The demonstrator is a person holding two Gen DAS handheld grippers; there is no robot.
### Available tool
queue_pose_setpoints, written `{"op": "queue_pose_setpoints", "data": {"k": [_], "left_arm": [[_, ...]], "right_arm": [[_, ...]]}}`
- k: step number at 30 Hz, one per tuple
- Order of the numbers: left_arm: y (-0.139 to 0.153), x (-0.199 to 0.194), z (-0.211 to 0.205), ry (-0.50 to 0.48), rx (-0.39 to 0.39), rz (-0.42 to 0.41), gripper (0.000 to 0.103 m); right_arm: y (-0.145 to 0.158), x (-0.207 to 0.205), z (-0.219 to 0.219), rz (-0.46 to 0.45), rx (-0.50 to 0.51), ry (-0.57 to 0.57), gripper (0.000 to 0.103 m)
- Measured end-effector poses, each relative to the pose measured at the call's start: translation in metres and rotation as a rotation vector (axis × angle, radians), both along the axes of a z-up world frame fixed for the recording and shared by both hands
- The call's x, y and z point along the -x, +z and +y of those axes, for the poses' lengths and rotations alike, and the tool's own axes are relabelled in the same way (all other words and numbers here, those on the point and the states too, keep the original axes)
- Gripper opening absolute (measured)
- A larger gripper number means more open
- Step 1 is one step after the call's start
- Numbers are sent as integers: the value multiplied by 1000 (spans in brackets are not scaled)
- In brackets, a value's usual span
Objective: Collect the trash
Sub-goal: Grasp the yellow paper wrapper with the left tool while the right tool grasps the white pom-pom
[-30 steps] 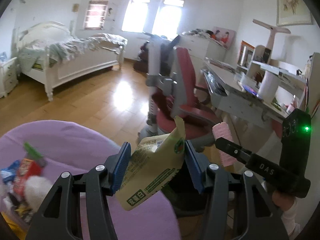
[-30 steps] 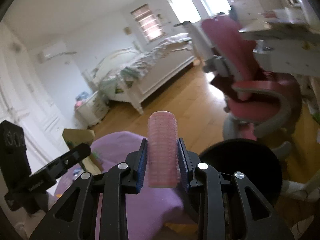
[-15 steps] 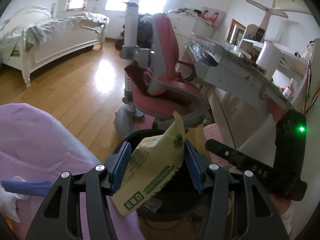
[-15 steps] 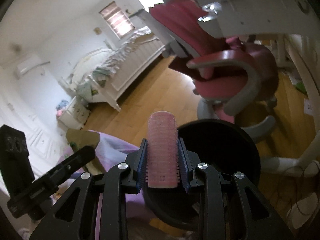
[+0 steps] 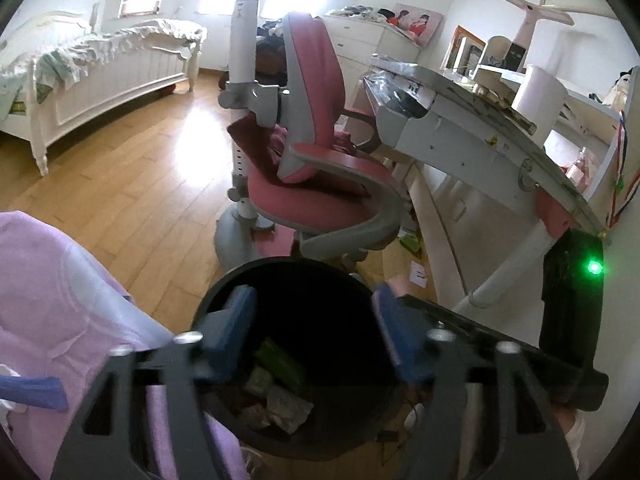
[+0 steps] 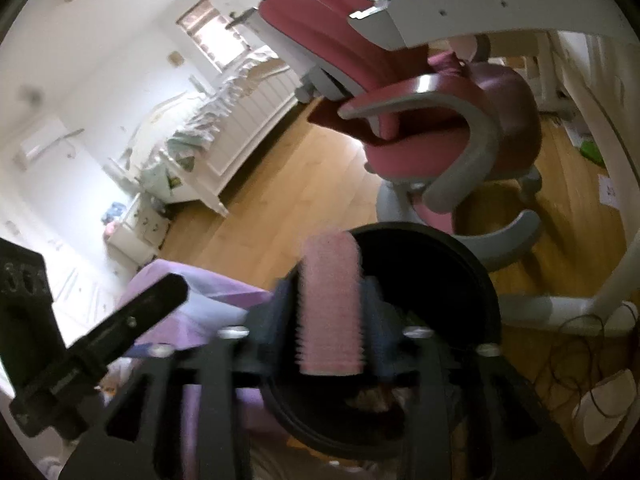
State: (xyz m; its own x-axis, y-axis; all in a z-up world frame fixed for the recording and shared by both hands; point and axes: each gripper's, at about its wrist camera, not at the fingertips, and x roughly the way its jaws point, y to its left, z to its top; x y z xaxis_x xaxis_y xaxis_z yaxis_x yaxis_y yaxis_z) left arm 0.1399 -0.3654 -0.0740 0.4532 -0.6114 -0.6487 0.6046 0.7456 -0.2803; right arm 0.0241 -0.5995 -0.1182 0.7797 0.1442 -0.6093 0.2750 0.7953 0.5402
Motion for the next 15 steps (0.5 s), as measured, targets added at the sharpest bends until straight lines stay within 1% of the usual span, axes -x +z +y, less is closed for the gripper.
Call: {"op": "queue_pose_setpoints", "data": {"k": [1,2,3,5,8,10,12,15], "left_arm": [[3,3,4,20,0,-25,91],[6,5,7,31,2,-43,93],[10,8,11,42,1,-64,93],[15,11,20,52,-17,-70,93],[25,16,49,116,-21,-79,93],[31,21,71,158,-13,-86,95],[39,29,108,237,-9,-111,98],[44,39,157,336,-30,-140,98]], "right_arm": [[2,3,1,-13,-4,-16,84],[2,5,0,-22,-4,-27,84],[3,5,0,-20,-2,-29,84],[4,5,3,-18,-2,-25,84],[9,3,14,-26,10,-4,84],[14,-1,28,-34,21,31,84],[21,-6,47,-44,40,81,84],[34,-19,92,-68,81,219,84]]}}
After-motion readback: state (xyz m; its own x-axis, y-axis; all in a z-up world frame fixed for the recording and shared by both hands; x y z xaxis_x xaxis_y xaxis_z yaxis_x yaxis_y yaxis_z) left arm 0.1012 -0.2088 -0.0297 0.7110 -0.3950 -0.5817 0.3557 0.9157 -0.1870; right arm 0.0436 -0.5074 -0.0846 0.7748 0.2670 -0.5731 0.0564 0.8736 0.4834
